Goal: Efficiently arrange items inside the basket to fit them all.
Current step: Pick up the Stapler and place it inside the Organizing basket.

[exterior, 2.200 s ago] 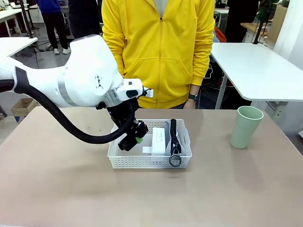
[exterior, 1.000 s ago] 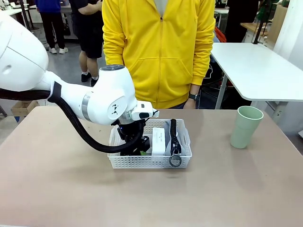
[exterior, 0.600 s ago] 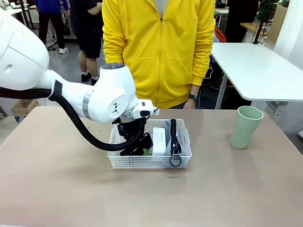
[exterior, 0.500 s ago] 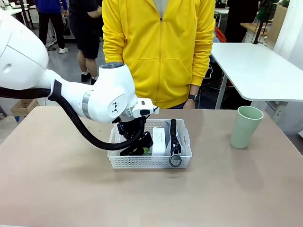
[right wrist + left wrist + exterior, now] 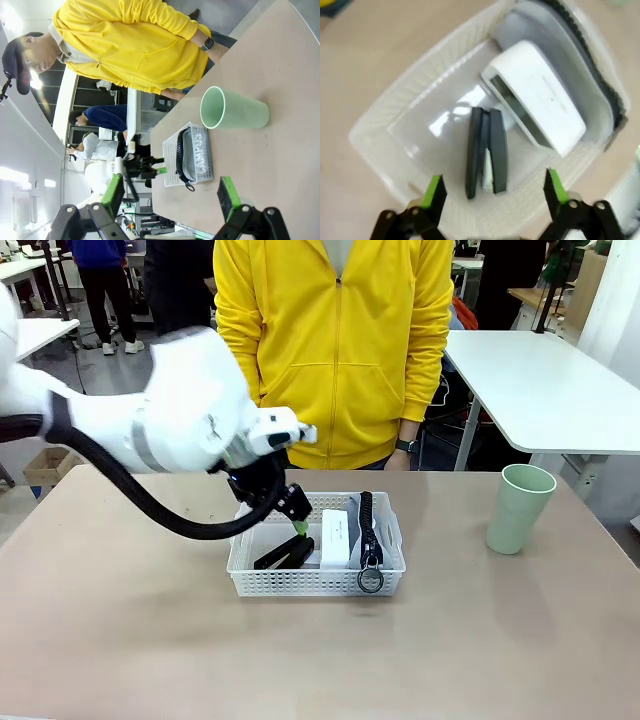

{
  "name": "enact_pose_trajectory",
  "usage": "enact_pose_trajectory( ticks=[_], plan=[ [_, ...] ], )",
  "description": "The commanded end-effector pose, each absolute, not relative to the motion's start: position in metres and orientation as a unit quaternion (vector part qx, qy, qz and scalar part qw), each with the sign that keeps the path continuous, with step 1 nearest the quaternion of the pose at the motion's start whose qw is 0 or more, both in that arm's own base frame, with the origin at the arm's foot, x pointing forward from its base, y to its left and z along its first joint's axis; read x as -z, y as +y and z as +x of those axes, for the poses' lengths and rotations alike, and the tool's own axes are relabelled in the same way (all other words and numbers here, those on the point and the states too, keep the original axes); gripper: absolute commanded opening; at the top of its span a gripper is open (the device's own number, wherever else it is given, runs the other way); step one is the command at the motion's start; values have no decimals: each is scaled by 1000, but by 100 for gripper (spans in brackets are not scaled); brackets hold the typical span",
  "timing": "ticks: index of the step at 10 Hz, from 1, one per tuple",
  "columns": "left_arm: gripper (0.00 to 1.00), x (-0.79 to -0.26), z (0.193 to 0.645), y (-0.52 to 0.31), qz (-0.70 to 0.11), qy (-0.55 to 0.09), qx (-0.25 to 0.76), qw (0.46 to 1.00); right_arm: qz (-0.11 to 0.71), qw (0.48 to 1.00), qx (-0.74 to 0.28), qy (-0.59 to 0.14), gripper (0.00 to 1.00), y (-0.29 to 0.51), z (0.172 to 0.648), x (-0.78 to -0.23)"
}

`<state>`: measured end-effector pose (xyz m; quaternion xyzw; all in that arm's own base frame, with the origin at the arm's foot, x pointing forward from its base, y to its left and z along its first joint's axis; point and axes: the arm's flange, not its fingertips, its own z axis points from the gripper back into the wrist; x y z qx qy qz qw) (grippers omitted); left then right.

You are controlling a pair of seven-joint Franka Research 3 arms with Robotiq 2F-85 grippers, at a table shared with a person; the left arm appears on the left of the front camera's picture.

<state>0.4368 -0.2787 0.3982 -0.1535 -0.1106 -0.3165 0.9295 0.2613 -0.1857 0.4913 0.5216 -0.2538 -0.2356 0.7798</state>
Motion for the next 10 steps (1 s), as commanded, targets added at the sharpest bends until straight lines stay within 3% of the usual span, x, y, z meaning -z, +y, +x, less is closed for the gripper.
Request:
enact_pose_trajectory(
  ticks=[1, 4, 7, 9, 10],
  plan=[
    [100, -442, 410, -201, -243, -76, 286, 924, 528, 775, 225, -266, 100, -185, 263, -490],
    [100, -473, 408, -61, -412, -74, 109, 901, 528, 775, 225, -266, 100, -185, 263, -490],
    [100, -426, 398, 84, -594, -101, -41, 797, 528, 775, 225, -266, 100, -185, 263, -490],
    [100, -384, 392, 130, -680, -137, -68, 717, 528, 775, 225, -266, 100, -185, 263, -490],
    [100, -372, 399, 133, -702, -126, -59, 698, 528, 775, 225, -266, 100, -185, 263, -490]
  ],
)
